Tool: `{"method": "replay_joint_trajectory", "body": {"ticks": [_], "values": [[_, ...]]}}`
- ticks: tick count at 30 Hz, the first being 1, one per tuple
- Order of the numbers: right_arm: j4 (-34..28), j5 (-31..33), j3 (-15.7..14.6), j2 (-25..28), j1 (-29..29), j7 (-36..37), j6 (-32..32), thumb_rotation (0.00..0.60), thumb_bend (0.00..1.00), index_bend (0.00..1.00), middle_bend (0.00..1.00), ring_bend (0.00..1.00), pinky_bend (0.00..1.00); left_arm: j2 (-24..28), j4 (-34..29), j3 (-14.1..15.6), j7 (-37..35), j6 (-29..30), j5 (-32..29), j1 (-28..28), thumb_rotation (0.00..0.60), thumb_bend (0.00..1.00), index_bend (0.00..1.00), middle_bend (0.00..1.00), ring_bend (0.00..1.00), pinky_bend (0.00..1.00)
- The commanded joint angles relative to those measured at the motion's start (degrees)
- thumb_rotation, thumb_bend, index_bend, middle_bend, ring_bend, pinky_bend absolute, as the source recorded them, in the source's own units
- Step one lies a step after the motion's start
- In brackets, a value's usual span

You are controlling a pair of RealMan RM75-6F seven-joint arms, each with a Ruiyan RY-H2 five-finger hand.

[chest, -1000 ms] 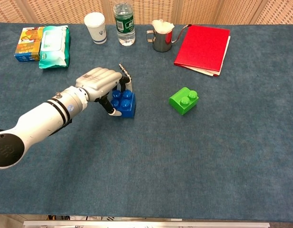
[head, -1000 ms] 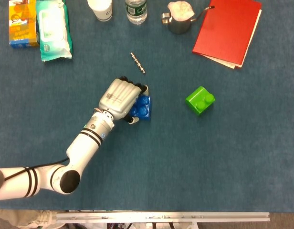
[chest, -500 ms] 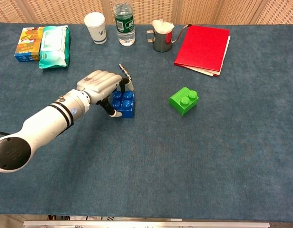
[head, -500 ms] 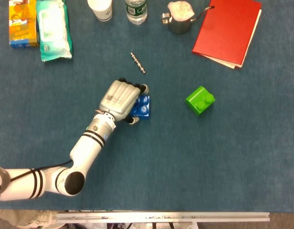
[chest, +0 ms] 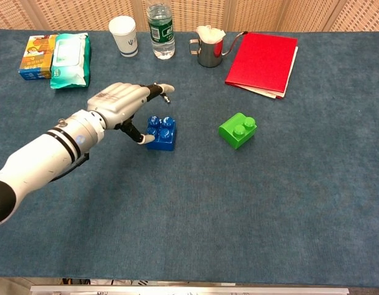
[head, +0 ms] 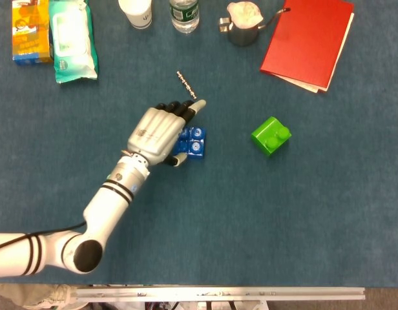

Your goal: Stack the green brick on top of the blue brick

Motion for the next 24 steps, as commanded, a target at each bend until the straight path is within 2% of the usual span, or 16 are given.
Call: {"method": "replay_joint_trajectory", "body": {"ticks": [1, 13, 19, 24], "values": [[0.0, -0.1, 0.0, 0.0, 0.2, 0.1, -0.4, 0.6, 0.07, 0.29, 0.36, 0.3, 0.45, 3.1, -2.8, 0.8, -2.0, 3.1, 3.1, 2.1, 0.6, 0.22, 0.04, 0.15, 0.18, 0.26], [-0.7, -0.2, -0.4, -0.5, 1.6, -0.8, -2.9, 0.6, 0.07, 0.29, 0.36, 0.3, 0.45, 14.7, -5.8, 4.0, -11.2, 17.5, 14.2, 13.2, 0.6, 0.22, 0.08, 0.17, 0.18, 0.26], [-1.6, -1.8, -0.6, -0.4, 3.2, -1.0, -4.7, 0.6, 0.07, 0.29, 0.36, 0.3, 0.45, 19.5, -3.8, 5.4, -17.5, 23.7, 15.9, 20.0, 0.6, 0.22, 0.09, 0.19, 0.18, 0.26], [-2.3, -3.6, -0.5, -0.8, 5.6, -2.1, -7.3, 0.6, 0.07, 0.29, 0.37, 0.3, 0.45, 22.5, -4.1, 7.5, -20.0, 27.2, 17.9, 24.7, 0.6, 0.22, 0.11, 0.2, 0.18, 0.26]]}}
